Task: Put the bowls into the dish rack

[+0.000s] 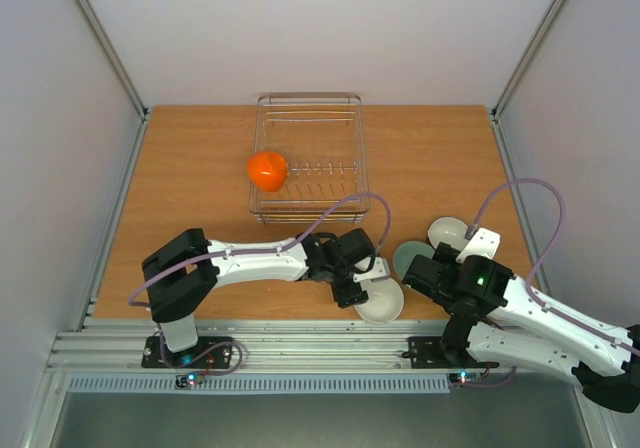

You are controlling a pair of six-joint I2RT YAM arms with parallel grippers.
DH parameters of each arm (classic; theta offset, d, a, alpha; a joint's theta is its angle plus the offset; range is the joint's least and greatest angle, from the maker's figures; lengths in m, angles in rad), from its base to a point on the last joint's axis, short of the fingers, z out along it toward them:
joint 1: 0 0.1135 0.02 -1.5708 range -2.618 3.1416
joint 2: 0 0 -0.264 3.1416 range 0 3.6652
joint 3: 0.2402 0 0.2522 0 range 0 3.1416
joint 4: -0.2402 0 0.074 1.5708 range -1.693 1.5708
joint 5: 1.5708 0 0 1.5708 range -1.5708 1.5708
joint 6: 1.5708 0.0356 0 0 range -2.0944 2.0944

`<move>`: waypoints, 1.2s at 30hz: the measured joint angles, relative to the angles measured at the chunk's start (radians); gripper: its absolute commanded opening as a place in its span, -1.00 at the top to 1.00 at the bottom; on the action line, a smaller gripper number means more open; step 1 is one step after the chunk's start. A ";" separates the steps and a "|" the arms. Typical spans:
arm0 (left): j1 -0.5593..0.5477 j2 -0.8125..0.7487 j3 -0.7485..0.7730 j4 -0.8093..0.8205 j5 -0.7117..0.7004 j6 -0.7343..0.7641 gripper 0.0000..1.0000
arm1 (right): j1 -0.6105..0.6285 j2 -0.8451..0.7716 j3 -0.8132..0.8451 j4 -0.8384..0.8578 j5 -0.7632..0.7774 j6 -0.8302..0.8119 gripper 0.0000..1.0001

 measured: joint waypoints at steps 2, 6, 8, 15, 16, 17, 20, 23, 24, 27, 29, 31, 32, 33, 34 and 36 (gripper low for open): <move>-0.002 0.018 0.003 -0.001 0.001 0.002 -0.12 | 0.000 -0.015 -0.002 0.000 0.000 0.000 -0.72; -0.002 0.025 0.010 0.002 -0.002 0.003 0.80 | 0.000 -0.028 -0.004 0.002 0.000 -0.004 -0.73; -0.002 0.026 0.011 0.002 -0.005 -0.002 0.99 | 0.000 -0.032 -0.007 0.008 0.000 -0.007 -0.72; -0.007 0.019 0.034 0.009 -0.027 -0.004 0.99 | 0.000 -0.051 -0.021 0.064 -0.004 -0.066 -0.74; -0.005 0.015 0.033 0.006 -0.034 -0.003 0.99 | 0.000 -0.053 -0.024 0.086 -0.009 -0.092 -0.75; 0.002 0.009 0.033 0.001 -0.041 0.000 0.99 | 0.000 -0.053 -0.027 0.113 -0.016 -0.122 -0.75; 0.053 -0.021 0.031 -0.010 -0.074 0.012 0.99 | 0.000 -0.039 -0.031 0.206 -0.046 -0.217 -0.76; 0.159 -0.076 0.015 -0.012 -0.101 0.018 0.99 | 0.000 -0.031 -0.032 0.322 -0.084 -0.323 -0.73; 0.200 -0.108 0.007 -0.012 -0.114 0.019 0.99 | 0.000 -0.032 -0.035 0.364 -0.099 -0.359 -0.73; 0.303 -0.206 -0.008 -0.012 -0.145 0.020 0.99 | 0.000 -0.048 -0.052 0.497 -0.153 -0.469 -0.74; 0.354 -0.265 -0.012 -0.012 -0.141 0.018 0.99 | 0.000 -0.061 -0.065 0.589 -0.196 -0.542 -0.77; 0.416 -0.325 -0.012 -0.012 -0.110 0.017 0.99 | 0.000 -0.061 -0.071 0.681 -0.239 -0.609 -0.81; 0.446 -0.349 -0.012 -0.012 -0.087 0.014 0.99 | 0.000 -0.053 -0.071 0.725 -0.260 -0.638 -0.83; 0.468 -0.364 -0.012 -0.012 -0.068 0.012 0.99 | 0.000 -0.045 -0.071 0.760 -0.274 -0.658 -0.84; 0.493 -0.376 -0.012 -0.013 -0.044 0.008 0.99 | 0.000 -0.010 -0.071 0.834 -0.311 -0.706 -0.85; 0.534 -0.385 -0.012 -0.014 0.013 -0.006 0.99 | -0.001 0.028 -0.069 0.883 -0.341 -0.733 -0.88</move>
